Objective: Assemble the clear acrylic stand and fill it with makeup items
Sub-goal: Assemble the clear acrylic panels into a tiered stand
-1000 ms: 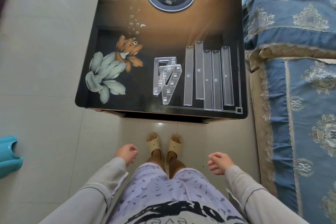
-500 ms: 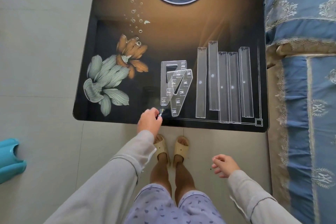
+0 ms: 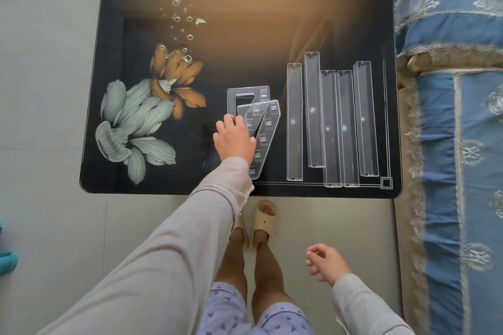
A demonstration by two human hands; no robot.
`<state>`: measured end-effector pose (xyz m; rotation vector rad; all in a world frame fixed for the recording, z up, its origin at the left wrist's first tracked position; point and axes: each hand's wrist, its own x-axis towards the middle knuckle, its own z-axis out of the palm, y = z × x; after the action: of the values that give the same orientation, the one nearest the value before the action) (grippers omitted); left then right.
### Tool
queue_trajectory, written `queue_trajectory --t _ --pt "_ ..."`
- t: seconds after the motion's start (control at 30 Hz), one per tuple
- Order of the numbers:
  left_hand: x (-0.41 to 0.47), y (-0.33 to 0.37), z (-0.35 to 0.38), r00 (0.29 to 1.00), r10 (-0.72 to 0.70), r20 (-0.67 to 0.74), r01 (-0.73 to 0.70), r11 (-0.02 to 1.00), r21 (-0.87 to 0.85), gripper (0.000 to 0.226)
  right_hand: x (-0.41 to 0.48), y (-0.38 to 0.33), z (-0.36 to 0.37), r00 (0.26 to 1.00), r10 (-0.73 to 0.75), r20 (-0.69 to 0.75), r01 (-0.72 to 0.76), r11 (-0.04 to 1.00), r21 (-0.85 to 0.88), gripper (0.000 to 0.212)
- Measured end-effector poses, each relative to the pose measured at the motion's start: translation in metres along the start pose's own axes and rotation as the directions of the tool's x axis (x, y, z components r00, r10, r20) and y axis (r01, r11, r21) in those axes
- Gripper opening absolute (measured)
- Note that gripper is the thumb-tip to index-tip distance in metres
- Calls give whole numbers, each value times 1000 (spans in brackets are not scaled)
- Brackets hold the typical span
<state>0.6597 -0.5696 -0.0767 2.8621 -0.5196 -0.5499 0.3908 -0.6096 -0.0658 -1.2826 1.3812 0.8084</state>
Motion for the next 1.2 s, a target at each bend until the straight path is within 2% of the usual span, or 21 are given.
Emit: queue_trajectory --t 0.13,0.27,0.4,0.6,0.7,0.77,0.83,0.87,1.0,1.2 --pt "-1 -3 -1 999 -32 17 33 997 -75 47 -3 3 -5 1000 4 -12 -4 1000 -1 8" --pt "-5 -17 -5 992 -102 75 122 933 -339 37 -6 -7 -9 999 -32 -25 33 999 42 8" --pt "-23 -44 -4 988 -89 129 146 822 -551 29 -2 -46 -15 975 -215 -57 220 971 90 12" --pt "-43 -82 5 989 -92 120 149 716 -682 26 18 -146 -26 840 -513 -176 532 842 86 27" --pt "-45 -92 11 992 -98 85 129 675 -727 26 34 -186 -25 747 -589 -309 609 792 -37 18" --pt "-45 -95 12 994 -88 70 111 663 -740 26 43 -205 -24 627 -613 -480 607 771 -193 19" --pt "-45 -98 11 995 -85 59 101 674 -732 26 48 -220 -23 526 -634 -567 581 755 -305 23" --pt "-45 -100 10 995 -81 52 94 694 -714 26 51 -226 -23 511 -642 -572 556 754 -350 26" --pt "-45 -106 6 998 -53 33 62 785 -616 25 61 -233 -17 525 -663 -534 417 747 -517 35" --pt "-43 -110 7 982 -180 -60 126 856 -502 7 67 -230 -15 460 -674 -577 305 731 -610 21"
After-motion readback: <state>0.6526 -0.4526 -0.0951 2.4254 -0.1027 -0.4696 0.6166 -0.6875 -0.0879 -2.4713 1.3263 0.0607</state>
